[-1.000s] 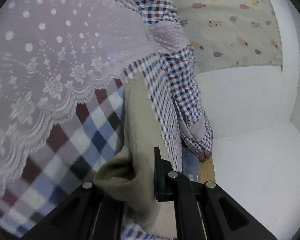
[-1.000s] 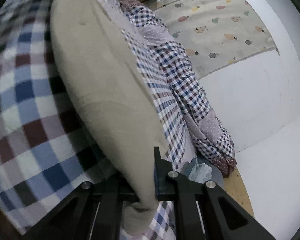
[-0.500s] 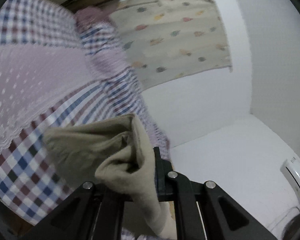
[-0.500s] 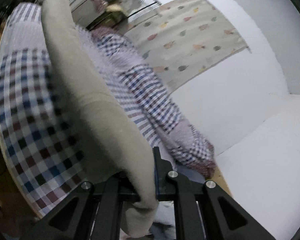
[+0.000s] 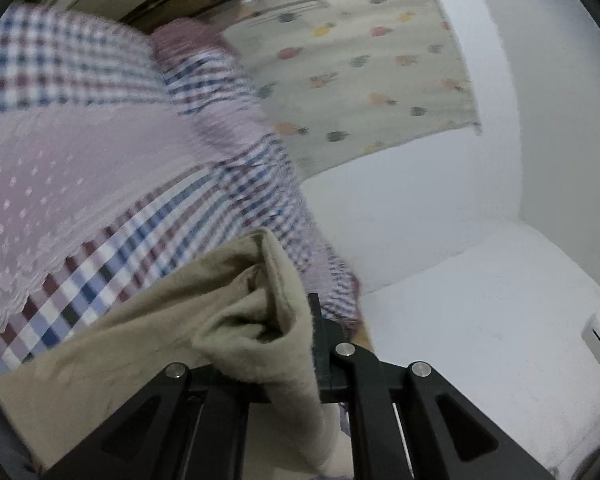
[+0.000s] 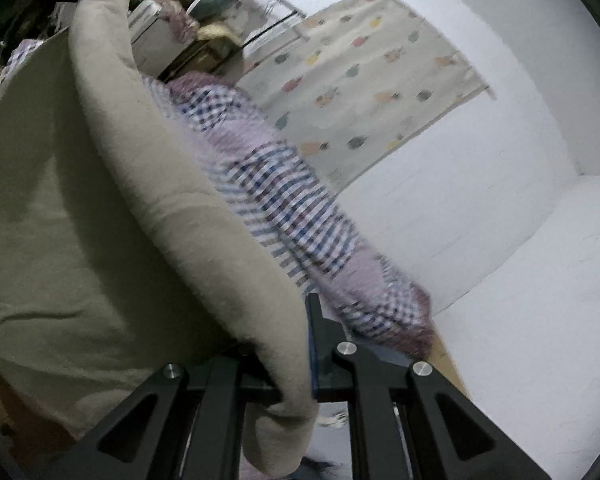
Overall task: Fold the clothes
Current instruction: 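Lift the khaki shirt with both grippers and lay it across the bed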
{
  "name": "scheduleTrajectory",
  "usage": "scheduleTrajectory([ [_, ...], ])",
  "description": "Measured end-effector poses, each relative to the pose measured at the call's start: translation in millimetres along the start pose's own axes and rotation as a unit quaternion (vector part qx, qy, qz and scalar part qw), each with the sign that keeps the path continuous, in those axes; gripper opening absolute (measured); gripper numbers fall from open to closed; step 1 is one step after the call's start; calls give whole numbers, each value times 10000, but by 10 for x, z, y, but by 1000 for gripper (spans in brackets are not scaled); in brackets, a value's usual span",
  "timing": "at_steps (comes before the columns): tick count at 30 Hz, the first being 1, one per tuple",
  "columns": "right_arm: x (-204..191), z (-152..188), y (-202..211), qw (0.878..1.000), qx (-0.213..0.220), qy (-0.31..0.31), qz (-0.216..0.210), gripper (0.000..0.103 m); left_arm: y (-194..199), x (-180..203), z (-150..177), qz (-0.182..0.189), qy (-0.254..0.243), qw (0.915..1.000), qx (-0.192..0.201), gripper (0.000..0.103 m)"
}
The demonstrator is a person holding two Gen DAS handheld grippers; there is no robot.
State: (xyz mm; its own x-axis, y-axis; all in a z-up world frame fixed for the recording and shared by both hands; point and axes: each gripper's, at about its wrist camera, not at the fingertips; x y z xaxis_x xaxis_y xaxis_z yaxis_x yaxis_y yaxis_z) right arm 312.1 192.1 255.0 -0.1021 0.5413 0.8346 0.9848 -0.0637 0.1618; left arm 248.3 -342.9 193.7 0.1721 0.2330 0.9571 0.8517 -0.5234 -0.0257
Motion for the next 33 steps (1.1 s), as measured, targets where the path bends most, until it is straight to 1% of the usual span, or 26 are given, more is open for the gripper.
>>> scheduleTrajectory([
  [3, -152, 27, -296, 9995, -184, 77, -242, 7, -255, -303, -87, -368, 202, 9991, -6, 6],
  [6, -297, 28, -607, 9982, -343, 171, -462, 7, -569, -495, -241, -628, 294, 9976, 2, 6],
  [8, -368, -5, -832, 9974, -419, 252, -535, 7, -823, -568, -364, -790, 272, 9965, 1, 6],
  [12, -383, -96, -1423, 9947, -646, 214, -776, 7, -1306, -696, -603, -1063, 231, 9940, -135, 6],
  [15, -405, -107, -1915, 9900, -930, 161, -1050, 7, -1648, -830, -749, -1339, 257, 9903, -269, 6],
  [17, -480, -56, -2229, 9843, -1161, 129, -1320, 7, -1879, -1017, -857, -1620, 360, 9854, -386, 6],
  [20, -651, 23, -2738, 9721, -1522, 91, -1783, 7, -2187, -1367, -947, -2046, 575, 9758, -516, 6],
  [22, -776, 76, -3050, 9630, -1743, 21, -2053, 8, -2359, -1563, -957, -2308, 605, 9694, -587, 6],
  [25, -956, 147, -3444, 9499, -2029, -76, -2377, 9, -2541, -1804, -953, -2590, 677, 9608, -724, 6],
  [27, -1071, 192, -3674, 9413, -2199, -135, -2559, 13, -2616, -1905, -962, -2711, 711, 9566, -794, 6],
  [28, -1117, 213, -3755, 9385, -2256, -171, -2609, 19, -2628, -1956, -977, -2732, 759, 9555, -815, 7],
  [29, -1141, 231, -3821, 9372, -2302, -214, -2611, 28, -2621, -2000, -990, -2724, 834, 9549, -837, 8],
  [30, -1141, 249, -3880, 9367, -2336, -277, -2593, 32, -2610, -2044, -1001, -2710, 915, 9544, -860, 9],
  [31, -1116, 275, -3949, 9370, -2363, -398, -2541, 41, -2591, -2066, -1012, -2691, 983, 9540, -886, 10],
  [32, -1096, 287, -3984, 9385, -2369, -490, -2463, 52, -2589, -2059, -1027, -2653, 1015, 9544, -914, 12],
  [33, -1054, 301, -4014, 9413, -2379, -624, -2313, 56, -2592, -2046, -1043, -2610, 1039, 9551, -943, 15],
])
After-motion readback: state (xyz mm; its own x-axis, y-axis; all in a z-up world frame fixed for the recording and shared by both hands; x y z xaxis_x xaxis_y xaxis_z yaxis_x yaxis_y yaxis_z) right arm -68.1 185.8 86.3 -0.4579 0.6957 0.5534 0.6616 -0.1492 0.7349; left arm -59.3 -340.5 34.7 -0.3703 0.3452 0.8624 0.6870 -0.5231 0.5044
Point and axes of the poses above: each gripper's, at about its wrist camera, not at the fingertips, and y roughly against the way its jaws point, x to its right, z to its underside, and after that the axes turned 11 degrees about z, right-handed
